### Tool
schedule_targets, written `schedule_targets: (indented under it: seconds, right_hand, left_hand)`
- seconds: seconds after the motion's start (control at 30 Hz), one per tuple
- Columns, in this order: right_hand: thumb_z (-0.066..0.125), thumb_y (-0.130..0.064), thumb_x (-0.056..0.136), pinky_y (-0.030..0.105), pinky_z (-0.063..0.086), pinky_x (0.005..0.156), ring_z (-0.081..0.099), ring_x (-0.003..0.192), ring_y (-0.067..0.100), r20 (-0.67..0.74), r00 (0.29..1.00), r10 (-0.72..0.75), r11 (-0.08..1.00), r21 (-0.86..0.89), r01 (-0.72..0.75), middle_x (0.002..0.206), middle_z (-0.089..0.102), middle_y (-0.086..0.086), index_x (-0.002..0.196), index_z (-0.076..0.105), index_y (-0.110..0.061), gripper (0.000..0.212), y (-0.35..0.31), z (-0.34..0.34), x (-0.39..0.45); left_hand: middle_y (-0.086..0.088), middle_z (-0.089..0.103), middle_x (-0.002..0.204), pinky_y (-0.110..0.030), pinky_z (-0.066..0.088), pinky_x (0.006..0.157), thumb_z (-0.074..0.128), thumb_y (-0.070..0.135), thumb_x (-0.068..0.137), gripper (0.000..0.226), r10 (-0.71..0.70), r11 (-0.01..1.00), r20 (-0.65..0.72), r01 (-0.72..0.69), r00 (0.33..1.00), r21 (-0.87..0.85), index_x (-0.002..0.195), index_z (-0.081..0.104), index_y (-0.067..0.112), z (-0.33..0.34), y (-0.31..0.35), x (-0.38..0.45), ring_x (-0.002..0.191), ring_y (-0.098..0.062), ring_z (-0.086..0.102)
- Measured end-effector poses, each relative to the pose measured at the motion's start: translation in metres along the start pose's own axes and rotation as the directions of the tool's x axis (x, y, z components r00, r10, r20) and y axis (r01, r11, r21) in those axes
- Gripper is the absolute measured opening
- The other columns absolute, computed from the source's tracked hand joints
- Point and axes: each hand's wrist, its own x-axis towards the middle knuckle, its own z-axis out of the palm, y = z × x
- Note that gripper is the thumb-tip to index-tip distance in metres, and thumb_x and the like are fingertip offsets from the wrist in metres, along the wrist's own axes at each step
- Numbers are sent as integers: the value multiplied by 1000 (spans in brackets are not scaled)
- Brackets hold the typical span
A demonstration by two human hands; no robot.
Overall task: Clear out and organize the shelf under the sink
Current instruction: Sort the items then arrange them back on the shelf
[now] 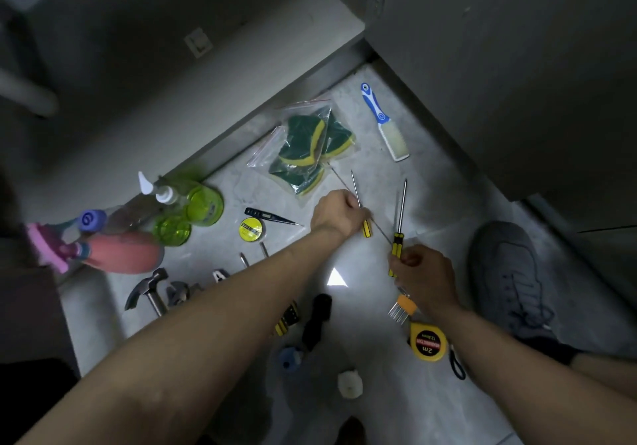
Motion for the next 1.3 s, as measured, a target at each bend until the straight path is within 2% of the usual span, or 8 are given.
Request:
schedule_targets:
  seconds: [0.17, 0.33, 0.5, 0.63, 0.87, 1.0, 1.13, 1.3]
  right_hand:
    - [76, -28, 78, 30, 48, 60, 64, 55, 10, 132, 972, -194, 972, -105, 209, 50, 56, -9, 61, 50, -11, 36, -17, 14, -11]
    - [76, -30, 77, 37, 51, 65, 63, 60, 20, 349, 870, -349, 869, -226, 440, 50, 53, -5, 50, 41, -19, 45, -59, 71, -32]
    - [72, -38, 82, 36, 46, 63, 62, 68, 32, 416, 849, -326, 769, -405, 494, 60, 59, 13, 63, 58, -4, 41, -59, 123, -53]
    - [69, -47, 84, 33, 41, 62, 64, 70, 26, 454, 848, -271, 694, -518, 500, 60, 58, 6, 67, 63, -5, 45, -50, 126, -62]
    - [64, -58, 88, 30, 34, 54, 58, 67, 15, 437, 858, -270, 679, -545, 492, 72, 61, -5, 77, 56, -23, 38, -44, 107, -78]
    - [65, -44, 86, 31, 38, 61, 63, 87, 27, 523, 825, -214, 541, -640, 546, 88, 55, -3, 82, 49, -23, 27, -27, 75, -79]
    - [62, -33, 91, 34, 48, 74, 64, 105, 32, 506, 856, -107, 454, -741, 495, 111, 65, 7, 101, 63, -18, 18, -12, 45, -79]
    - [57, -28, 94, 36, 51, 80, 63, 105, 29, 495, 860, -127, 551, -685, 476, 110, 66, 6, 100, 66, -17, 15, 0, 18, -74]
  left_hand:
    - [8, 60, 70, -27, 50, 74, 67, 20, 72, 9, -4, 961, -159, -40, 987, -274, 71, 58, 19, -35, -61, -53, 69, -13, 59]
    - [8, 57, 62, -21, 46, 63, 69, 13, 79, 15, -215, 931, -341, 87, 915, -353, 74, 54, 12, -59, -142, -112, 57, -7, 53]
    - [5, 59, 67, -28, 48, 71, 71, 13, 83, 19, -353, 889, -345, 196, 870, -414, 71, 55, 17, -63, -179, -142, 69, -18, 57]
    - [3, 65, 78, -30, 50, 75, 69, 16, 83, 14, -422, 851, -294, 263, 858, -454, 75, 57, 19, -57, -182, -152, 78, -20, 62]
    - [3, 67, 76, -31, 55, 75, 70, 25, 84, 13, -378, 876, -200, 278, 904, -395, 79, 60, 21, -55, -173, -143, 76, -17, 65]
    - [-1, 70, 83, -32, 55, 74, 72, 28, 84, 13, -268, 928, -148, 213, 952, -307, 80, 64, 19, -51, -149, -123, 83, -22, 67]
    - [-2, 69, 91, -30, 51, 74, 71, 37, 84, 17, -169, 980, -113, 154, 979, -128, 81, 67, 21, -38, -123, -105, 91, -25, 64]
    - [-6, 70, 94, -29, 49, 71, 71, 37, 84, 19, -134, 990, -65, 136, 989, 24, 84, 72, 18, -28, -101, -86, 94, -29, 65]
